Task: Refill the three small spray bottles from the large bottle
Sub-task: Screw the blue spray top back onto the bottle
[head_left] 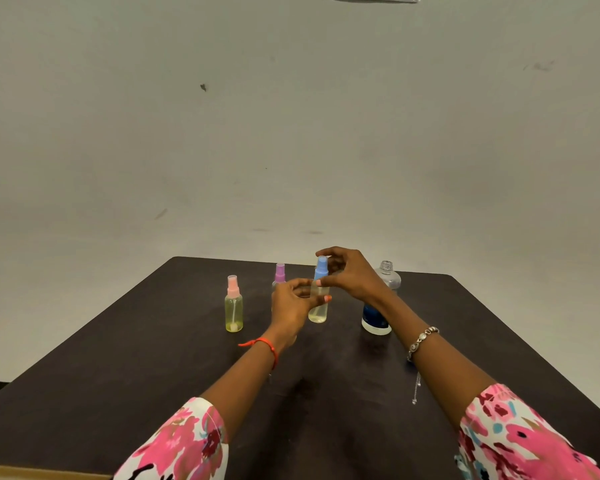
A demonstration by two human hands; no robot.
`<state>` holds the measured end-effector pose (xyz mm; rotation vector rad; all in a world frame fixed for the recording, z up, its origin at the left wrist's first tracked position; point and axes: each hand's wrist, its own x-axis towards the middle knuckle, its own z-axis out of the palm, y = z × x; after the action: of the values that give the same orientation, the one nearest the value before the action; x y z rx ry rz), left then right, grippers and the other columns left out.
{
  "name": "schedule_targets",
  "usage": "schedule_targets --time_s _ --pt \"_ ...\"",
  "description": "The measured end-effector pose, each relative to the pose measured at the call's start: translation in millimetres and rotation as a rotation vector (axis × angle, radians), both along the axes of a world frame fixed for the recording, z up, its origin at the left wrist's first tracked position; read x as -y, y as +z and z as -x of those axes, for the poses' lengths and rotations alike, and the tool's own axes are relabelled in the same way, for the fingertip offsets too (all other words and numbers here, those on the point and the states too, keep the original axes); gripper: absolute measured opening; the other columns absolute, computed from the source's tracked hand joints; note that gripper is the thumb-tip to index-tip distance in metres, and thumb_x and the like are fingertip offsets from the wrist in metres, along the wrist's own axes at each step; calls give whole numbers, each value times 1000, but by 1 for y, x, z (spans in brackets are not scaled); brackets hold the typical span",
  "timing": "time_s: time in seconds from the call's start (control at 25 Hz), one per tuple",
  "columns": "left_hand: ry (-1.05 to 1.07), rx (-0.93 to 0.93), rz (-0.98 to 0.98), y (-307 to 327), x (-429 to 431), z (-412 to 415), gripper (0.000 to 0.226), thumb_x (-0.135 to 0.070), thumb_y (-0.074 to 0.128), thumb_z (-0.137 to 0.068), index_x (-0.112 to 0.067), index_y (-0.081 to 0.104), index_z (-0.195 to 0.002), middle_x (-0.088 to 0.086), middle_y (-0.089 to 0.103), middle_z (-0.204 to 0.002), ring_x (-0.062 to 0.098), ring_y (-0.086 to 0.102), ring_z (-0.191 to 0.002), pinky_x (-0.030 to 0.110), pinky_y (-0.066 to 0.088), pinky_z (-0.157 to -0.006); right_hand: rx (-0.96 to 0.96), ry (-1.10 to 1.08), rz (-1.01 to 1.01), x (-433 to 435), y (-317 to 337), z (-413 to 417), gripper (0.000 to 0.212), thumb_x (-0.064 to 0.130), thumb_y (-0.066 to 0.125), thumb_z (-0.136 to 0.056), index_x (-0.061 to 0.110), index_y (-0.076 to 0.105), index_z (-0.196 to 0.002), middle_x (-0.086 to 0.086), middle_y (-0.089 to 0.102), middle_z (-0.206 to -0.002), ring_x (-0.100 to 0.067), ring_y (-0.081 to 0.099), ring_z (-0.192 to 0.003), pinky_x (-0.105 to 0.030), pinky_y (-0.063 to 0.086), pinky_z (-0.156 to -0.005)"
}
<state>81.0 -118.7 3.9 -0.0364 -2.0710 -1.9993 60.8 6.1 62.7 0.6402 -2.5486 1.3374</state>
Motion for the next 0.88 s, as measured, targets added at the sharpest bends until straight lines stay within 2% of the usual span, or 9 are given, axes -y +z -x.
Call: schedule_targets --time_s 0.2,0.36,0.48,0.6,0.76,0.88 --pt "-24 -7 12 0 -2 -1 44 -5 75 -69 -5 58 -109 5 67 -97 14 63 -88 26 52 -76 -31 -90 -83 3 -4 1 47 15 75 -74 1 57 -115 -19 63 -107 -19 54 -87 -22 45 -73" --pt "-22 2 -1 1 -2 -2 46 -5 74 -71 -3 57 -114 10 67 -105 12 63 -87 28 52 -79 9 -2 -21 -1 -1 0 51 8 75 -73 3 55 -119 -17 61 -114 -24 58 -98 -27 47 -82" --pt "-24 -2 13 2 -1 -2 50 -5 76 -68 -2 57 -115 11 67 -106 15 63 -91 28 52 -80 10 -54 37 -3 -3 -1 47 10 77 -70 1 59 -113 -18 64 -99 -25 59 -90 -34 49 -82" --pt "-5 -1 31 2 -4 -3 48 -5 75 -69 -3 58 -114 11 68 -104 20 64 -97 36 53 -87 15 -53 -27 0 -6 -1 41 20 76 -73 0 62 -107 -12 62 -92 -19 54 -83 -29 45 -75" --pt "-2 14 6 3 -2 -5 51 -6 76 -68 -4 57 -115 10 68 -105 22 64 -100 40 52 -90 42 -25 31 -3 -4 -1 30 14 72 -77 1 65 -103 -18 67 -99 -19 59 -85 -22 46 -71" --pt "-4 8 7 3 -1 -7 52 -7 77 -66 -3 57 -114 12 67 -106 21 64 -98 38 53 -88 32 -75 37 -2 -5 0 27 18 75 -73 0 67 -92 -11 64 -79 -14 55 -71 -18 43 -63"
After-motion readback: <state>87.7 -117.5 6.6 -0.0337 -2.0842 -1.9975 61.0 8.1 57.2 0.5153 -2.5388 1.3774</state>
